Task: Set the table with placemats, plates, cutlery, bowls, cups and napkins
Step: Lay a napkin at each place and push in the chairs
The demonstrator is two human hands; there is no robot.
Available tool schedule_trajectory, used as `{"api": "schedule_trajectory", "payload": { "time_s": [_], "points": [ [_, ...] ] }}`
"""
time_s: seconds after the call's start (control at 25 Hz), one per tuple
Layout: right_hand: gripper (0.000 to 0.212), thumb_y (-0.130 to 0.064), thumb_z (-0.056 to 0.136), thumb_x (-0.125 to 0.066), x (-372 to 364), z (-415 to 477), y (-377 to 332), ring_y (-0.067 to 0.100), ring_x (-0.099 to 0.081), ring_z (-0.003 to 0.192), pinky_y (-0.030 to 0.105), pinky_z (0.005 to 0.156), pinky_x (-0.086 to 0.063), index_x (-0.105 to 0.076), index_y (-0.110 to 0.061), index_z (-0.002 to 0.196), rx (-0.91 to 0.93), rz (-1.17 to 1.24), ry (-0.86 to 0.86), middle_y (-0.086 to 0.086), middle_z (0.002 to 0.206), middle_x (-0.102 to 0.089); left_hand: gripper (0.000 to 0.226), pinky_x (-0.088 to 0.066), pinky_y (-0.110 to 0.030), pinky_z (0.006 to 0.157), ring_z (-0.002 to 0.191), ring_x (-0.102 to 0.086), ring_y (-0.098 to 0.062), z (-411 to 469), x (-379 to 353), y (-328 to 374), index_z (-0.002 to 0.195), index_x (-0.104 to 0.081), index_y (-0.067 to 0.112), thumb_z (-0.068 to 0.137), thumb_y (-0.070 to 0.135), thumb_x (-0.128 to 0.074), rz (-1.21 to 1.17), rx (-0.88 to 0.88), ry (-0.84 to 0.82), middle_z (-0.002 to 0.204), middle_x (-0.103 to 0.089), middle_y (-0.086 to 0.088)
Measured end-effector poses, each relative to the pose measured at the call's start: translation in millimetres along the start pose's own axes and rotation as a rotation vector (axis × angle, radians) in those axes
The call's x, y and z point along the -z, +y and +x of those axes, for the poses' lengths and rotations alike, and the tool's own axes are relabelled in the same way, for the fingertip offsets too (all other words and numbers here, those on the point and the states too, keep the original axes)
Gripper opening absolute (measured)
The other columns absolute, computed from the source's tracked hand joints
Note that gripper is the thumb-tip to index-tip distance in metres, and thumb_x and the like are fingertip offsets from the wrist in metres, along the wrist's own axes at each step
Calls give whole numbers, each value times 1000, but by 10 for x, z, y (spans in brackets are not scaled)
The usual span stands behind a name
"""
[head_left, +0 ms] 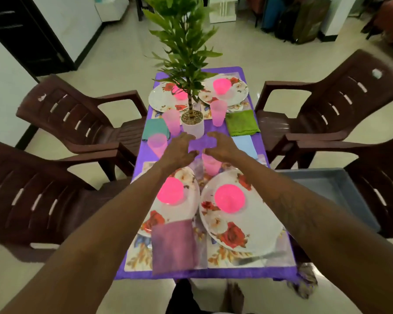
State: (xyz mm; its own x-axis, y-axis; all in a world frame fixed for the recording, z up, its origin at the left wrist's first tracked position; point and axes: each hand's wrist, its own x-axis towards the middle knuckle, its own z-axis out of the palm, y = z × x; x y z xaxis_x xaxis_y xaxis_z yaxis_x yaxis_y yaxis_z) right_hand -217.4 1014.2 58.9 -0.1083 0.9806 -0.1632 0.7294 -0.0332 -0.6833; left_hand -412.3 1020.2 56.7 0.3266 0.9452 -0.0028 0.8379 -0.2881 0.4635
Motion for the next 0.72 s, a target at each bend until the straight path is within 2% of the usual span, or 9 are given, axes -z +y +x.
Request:
{"api": "schedule_trajectory", "payload": {
  "time_s": [0.08,0.2,0.36,0.52,0.64,0.72],
  "points": [
    [69,-26,89,-77,76,-233,214,27,-43,144,29,112,-29,-49,-8,149,-40,7,24,11,156,-47,61,-42,-43,106,130,-56,-38,-212,-141,229,137,-57,0,88,33,-71,-42,35,-17,138,-60,-21],
    [65,-24,87,-79,96,-522,447,27,-51,137,30,106,-36,-54,-10,145,-81,48,67,10,150,-54,61,-43,-41,104,126,-59,-36,-513,-337,450,135,-60,5,84,38,-69,-87,52,-5,137,-63,-15],
    [51,-20,84,-79,-48,-918,657,27,-62,121,29,94,-44,-65,-11,132,-129,119,87,9,132,-68,52,-42,-34,101,125,-60,-32,-886,-612,571,134,-63,8,87,25,-78,-115,114,-20,137,-65,-11],
    [53,-22,84,-80,-192,-1305,913,26,-60,125,37,107,-45,-64,-12,134,-199,119,72,7,136,-65,49,-41,-27,95,121,-63,-28,-1249,-871,619,133,-65,10,87,23,-77,-195,185,-25,130,-69,-10],
    [50,-20,86,-80,-303,-1545,1149,25,-58,128,36,107,-44,-64,-11,133,-239,143,62,6,138,-63,45,-43,-24,86,110,-69,-28,-1471,-1084,694,130,-66,10,87,21,-75,-239,266,-37,126,-71,-11],
    [48,-19,86,-79,-343,-1666,1320,25,-59,127,37,108,-44,-66,-12,131,-261,131,65,7,137,-65,43,-47,-25,88,108,-70,-27,-1603,-1223,762,129,-67,10,87,21,-75,-275,318,-30,125,-72,-10]
  ]
}}
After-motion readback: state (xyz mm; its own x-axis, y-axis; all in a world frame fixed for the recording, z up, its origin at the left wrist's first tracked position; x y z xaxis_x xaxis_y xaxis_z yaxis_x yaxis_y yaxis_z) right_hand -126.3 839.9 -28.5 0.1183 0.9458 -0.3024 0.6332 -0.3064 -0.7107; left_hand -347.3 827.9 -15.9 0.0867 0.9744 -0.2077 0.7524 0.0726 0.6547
